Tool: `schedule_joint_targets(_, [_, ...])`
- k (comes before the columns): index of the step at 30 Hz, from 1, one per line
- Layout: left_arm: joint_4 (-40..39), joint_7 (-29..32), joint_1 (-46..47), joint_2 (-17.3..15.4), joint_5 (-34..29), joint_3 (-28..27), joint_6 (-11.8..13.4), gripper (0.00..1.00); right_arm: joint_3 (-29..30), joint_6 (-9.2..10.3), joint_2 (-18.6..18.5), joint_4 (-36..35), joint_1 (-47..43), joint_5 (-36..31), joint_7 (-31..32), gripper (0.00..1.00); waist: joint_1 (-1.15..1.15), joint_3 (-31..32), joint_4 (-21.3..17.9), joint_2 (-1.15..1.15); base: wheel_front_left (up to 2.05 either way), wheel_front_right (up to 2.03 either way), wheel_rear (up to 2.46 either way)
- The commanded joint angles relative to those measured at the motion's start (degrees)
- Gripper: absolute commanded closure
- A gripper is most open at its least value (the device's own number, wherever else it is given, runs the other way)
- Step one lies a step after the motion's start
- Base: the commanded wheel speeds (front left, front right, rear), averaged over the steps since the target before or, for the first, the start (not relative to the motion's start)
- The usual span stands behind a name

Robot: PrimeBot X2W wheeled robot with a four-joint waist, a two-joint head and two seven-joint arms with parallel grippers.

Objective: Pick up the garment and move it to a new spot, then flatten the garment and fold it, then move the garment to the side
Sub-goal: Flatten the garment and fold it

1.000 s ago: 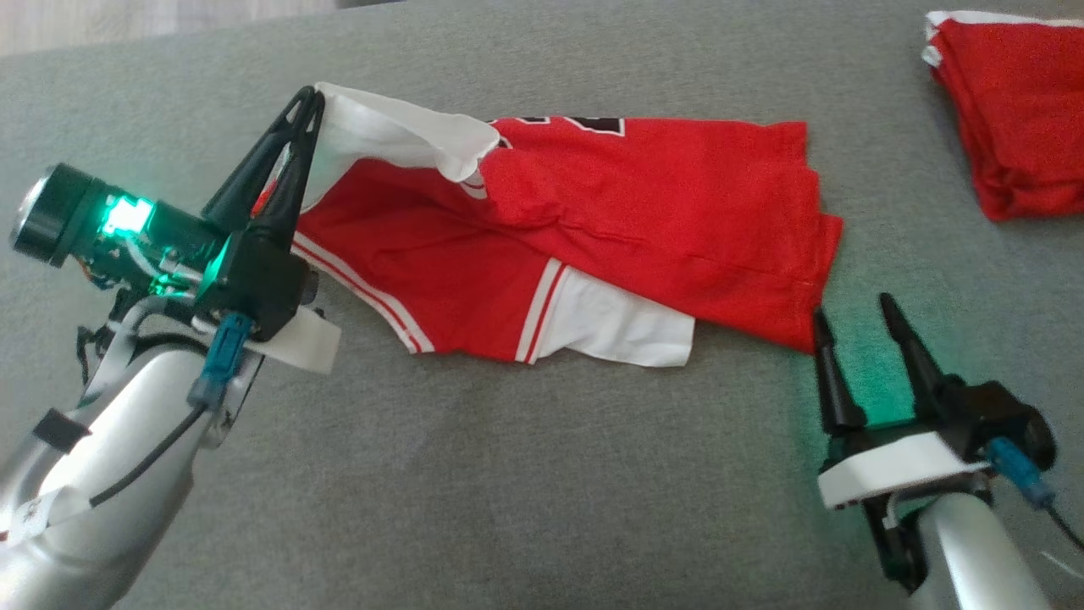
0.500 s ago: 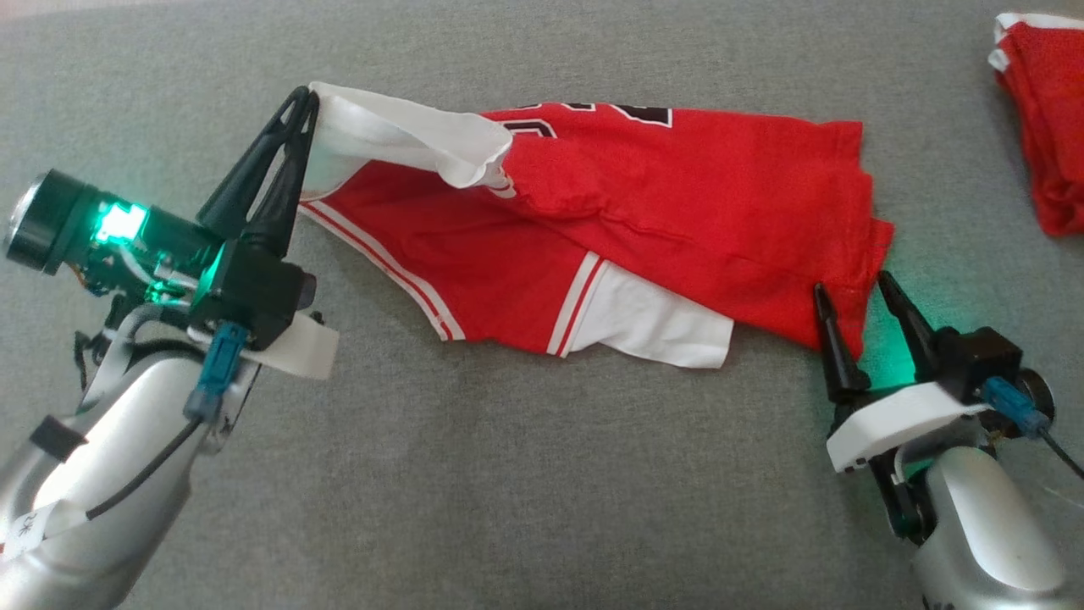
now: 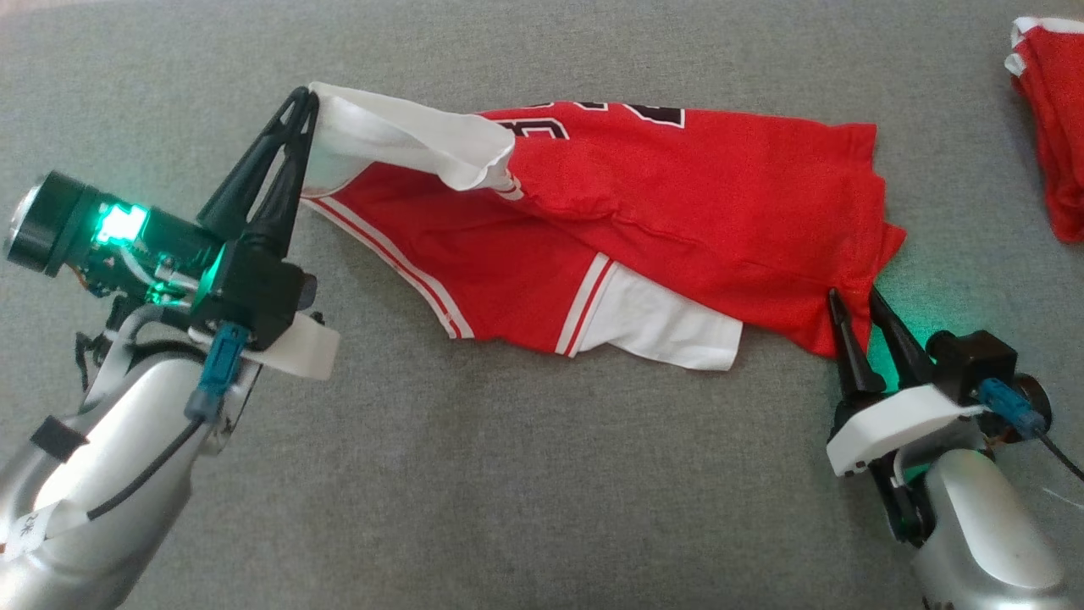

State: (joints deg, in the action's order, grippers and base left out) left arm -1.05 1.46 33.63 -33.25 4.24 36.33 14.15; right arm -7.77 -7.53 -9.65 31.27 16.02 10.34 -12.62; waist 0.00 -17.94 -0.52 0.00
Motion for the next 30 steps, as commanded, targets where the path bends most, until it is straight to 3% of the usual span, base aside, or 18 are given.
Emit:
schedule_joint_targets(1, [-1.41, 0.00, 1.86, -2.42, 0.51, -2.69, 0.54, 1.00, -0.66, 0.04, -0.49, -1.20, 0.70, -0.79, -0.88, 0.49, 0.00, 0.14, -0.03, 0.00, 0.00, 0.00, 0.00])
schedule_joint_targets(3, [-1.45, 0.06, 1.80, -2.58, 0.54, -2.71, 0.67, 1.00, -0.25, 0.04, -0.32, -1.29, 0.55, -1.63, -1.06, 0.24, 0.00, 0.27, -0.06, 0.00, 0.00, 0.00, 0.00])
schedule_joint_targets(5, [-1.55, 0.14, 1.70, -2.73, 0.58, -2.71, 0.79, 1.00, 0.02, 0.04, -0.01, -1.52, 0.40, -2.10, -1.15, 0.10, 0.00, 0.37, -0.09, 0.00, 0.00, 0.00, 0.00])
schedule_joint_targets(7, [-1.66, 0.23, 1.60, -2.88, 0.66, -2.70, 0.89, 1.00, 0.19, 0.04, 0.25, -1.78, 0.27, -2.40, -1.20, 0.07, 0.00, 0.44, -0.11, 0.00, 0.00, 0.00, 0.00])
schedule_joint_targets(11, [-1.77, 0.34, 1.45, -3.00, 0.96, -2.67, 1.00, 1.00, -0.07, 0.04, 0.79, -2.15, 0.01, -2.17, -0.96, 0.09, 0.00, 0.54, -0.03, 0.00, 0.00, 0.00, 0.00])
schedule_joint_targets(15, [-1.69, 0.27, 1.39, -2.98, 1.17, -2.56, 1.14, 1.00, -0.42, 0.04, 0.90, -2.45, -0.09, -1.93, -0.87, 0.29, 0.00, 0.58, 0.08, 0.00, 0.00, 0.00, 0.00])
schedule_joint_targets(23, [-1.44, 0.15, 1.22, -3.09, 1.45, -2.39, 1.51, 1.00, -0.61, 0.04, 0.94, -2.45, -0.32, -1.78, -0.61, 0.97, 0.00, 0.99, 0.24, 0.00, 0.00, 0.00, 0.00])
schedule_joint_targets(30, [-1.40, -1.29, 0.74, -3.57, 1.80, -2.62, 1.97, 1.00, 1.54, 0.04, 0.35, -3.89, -0.76, -1.88, -1.12, 1.00, 0.00, 2.85, -0.07, 0.00, 0.00, 0.00, 0.00])
